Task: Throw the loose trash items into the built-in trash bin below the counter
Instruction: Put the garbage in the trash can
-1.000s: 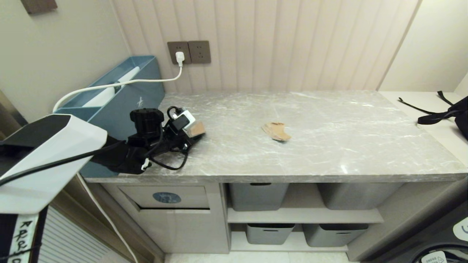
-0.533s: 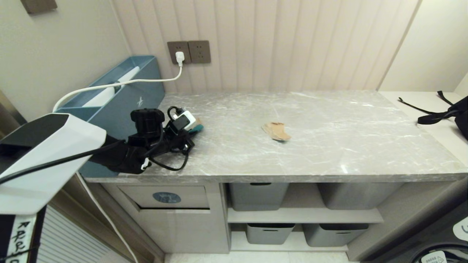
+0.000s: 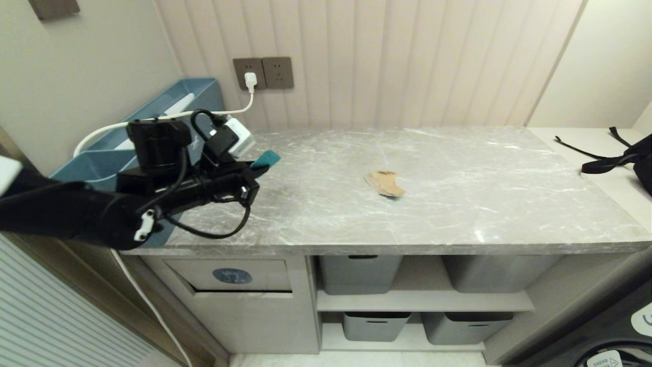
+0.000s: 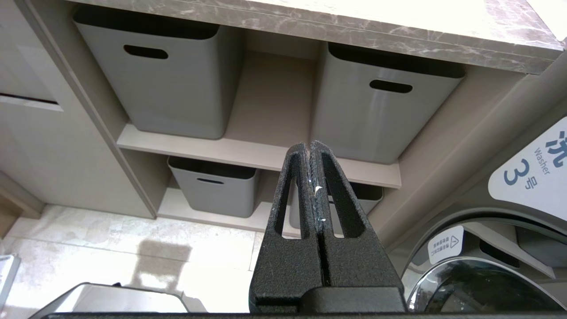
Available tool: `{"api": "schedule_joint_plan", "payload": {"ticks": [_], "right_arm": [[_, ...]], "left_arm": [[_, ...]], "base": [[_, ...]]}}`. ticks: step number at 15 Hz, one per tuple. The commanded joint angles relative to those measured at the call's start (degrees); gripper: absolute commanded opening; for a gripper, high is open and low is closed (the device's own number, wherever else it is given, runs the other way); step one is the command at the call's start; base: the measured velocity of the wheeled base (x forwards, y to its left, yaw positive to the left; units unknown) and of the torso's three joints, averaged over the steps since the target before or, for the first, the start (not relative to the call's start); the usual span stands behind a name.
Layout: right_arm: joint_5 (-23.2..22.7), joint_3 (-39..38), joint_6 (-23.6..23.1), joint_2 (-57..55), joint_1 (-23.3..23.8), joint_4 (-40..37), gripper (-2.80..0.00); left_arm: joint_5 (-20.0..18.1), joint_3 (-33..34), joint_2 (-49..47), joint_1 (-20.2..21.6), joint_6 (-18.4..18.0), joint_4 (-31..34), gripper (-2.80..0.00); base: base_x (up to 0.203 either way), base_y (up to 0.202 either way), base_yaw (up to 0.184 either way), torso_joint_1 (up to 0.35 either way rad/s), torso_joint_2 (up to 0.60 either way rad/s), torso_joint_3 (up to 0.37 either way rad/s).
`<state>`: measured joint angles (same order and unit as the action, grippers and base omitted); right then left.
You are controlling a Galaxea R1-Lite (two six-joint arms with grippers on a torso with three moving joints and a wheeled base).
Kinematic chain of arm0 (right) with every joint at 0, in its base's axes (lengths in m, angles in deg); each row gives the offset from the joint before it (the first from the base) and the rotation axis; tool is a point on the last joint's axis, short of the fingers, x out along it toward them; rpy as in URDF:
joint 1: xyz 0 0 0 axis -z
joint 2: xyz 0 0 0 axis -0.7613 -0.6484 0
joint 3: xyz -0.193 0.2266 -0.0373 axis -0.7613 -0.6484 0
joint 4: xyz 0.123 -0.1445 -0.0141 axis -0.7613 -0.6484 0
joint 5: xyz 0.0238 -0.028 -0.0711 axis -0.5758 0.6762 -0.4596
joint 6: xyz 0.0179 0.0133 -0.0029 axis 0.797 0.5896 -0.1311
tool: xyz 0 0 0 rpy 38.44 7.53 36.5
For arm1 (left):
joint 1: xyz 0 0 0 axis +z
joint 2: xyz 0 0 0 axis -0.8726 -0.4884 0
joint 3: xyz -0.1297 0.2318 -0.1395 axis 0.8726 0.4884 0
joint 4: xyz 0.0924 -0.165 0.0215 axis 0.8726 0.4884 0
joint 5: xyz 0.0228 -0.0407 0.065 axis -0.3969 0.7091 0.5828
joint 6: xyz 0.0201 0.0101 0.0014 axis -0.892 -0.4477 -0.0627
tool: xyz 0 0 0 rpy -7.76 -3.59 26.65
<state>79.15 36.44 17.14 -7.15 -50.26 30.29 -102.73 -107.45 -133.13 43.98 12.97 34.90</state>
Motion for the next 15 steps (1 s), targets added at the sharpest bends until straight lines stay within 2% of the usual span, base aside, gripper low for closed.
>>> {"api": "schedule_joint_plan", "payload": {"ticks": [1,3,5,7,8,10,11,15], "right_arm": [[-0.10,0.00,-0.05,0.09,-0.02,-0.02,-2.80],[-0.10,0.00,-0.05,0.09,-0.02,-0.02,-2.80],[-0.10,-0.09,-0.14,0.08,-0.02,-0.02,-2.80],[-0.12,-0.02,-0.20,0.00,-0.02,-0.02,-2.80],[-0.20,-0.09,-0.49,0.09,-0.02,-0.02,-2.80],[-0.27,0.00,-0.58,0.00,-0.02,-0.02,-2.80],[-0.27,0.00,-0.66,0.01,-0.02,-0.02,-2.80],[-0.36,0.00,-0.66,0.08,-0.02,-0.02,-2.80]], "left_arm": [[-0.05,14.87,20.91,-1.00,0.81,0.44,-2.80],[0.23,27.08,34.41,-1.33,1.60,2.00,-2.80],[1.48,35.68,47.39,-1.35,3.25,5.66,-2.80],[4.51,40.49,58.42,-0.87,8.43,13.61,-2.80],[6.70,42.03,62.78,-0.38,13.56,19.29,-2.80],[12.37,44.17,67.54,1.07,31.00,31.04,-2.80],[16.52,44.97,68.03,1.81,36.24,34.78,-2.80],[21.03,48.02,66.00,3.11,37.28,35.74,-2.80]], "base": [[0.000,0.000,0.000,0.000,0.00,0.000],[0.000,0.000,0.000,0.000,0.00,0.000],[0.000,0.000,0.000,0.000,0.00,0.000],[0.000,0.000,0.000,0.000,0.00,0.000],[0.000,0.000,0.000,0.000,0.00,0.000],[0.000,0.000,0.000,0.000,0.00,0.000],[0.000,0.000,0.000,0.000,0.00,0.000],[0.000,0.000,0.000,0.000,0.00,0.000]]}}
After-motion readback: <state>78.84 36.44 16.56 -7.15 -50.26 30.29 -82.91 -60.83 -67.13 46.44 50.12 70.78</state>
